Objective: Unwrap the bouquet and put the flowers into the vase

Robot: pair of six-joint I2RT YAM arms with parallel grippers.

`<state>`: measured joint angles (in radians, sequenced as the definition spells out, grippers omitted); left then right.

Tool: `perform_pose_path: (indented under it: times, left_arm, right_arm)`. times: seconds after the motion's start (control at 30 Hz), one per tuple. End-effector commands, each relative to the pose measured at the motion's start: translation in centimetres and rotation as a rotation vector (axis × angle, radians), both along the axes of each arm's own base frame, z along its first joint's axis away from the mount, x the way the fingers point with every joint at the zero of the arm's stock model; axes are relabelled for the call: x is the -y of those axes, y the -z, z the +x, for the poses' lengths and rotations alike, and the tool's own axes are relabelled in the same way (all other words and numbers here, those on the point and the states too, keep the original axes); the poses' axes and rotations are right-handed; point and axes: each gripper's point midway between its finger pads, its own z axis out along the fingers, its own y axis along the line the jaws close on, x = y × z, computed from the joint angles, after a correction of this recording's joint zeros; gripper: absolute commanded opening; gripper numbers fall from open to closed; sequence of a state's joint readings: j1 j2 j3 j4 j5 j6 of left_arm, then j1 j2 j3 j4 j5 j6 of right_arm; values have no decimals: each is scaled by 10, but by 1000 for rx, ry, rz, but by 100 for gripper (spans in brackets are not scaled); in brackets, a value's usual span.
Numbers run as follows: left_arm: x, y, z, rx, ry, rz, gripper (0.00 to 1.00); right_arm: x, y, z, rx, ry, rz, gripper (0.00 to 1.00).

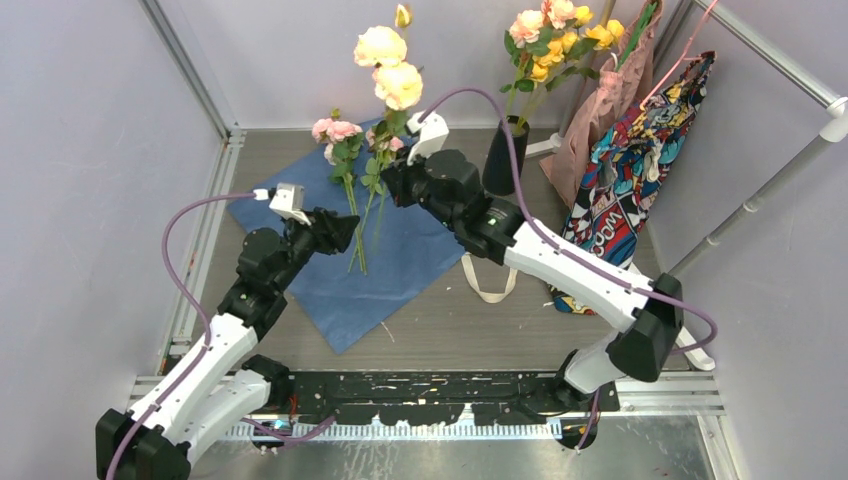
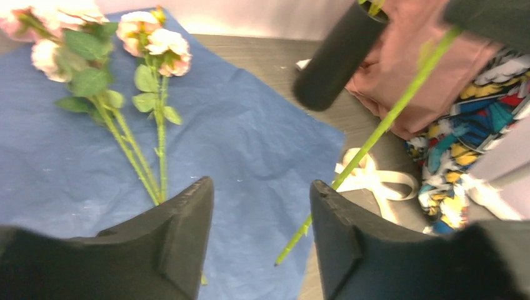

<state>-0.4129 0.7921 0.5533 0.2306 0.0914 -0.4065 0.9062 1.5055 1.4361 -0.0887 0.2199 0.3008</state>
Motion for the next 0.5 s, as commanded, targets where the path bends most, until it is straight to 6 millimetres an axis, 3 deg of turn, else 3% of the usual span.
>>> perform_pose_path:
  times: [0.0,0.1,0.23,0.47]
  left_arm:
    - [-14,-7,5,9,-76,-12,73]
    - [-15,-12,1,15,-68,-16,98]
    - [-16,-10,-1,5,-68,-2,100]
    - [-17,13,6,-50,-90,21,100]
  right_arm:
    - [52,-56,19,175,186,-35,1]
    - [68,-63,30,211,254,-88,1]
    - [100,-77,48,272,374,-152,1]
    - [188,-113,105,331,644,-273,1]
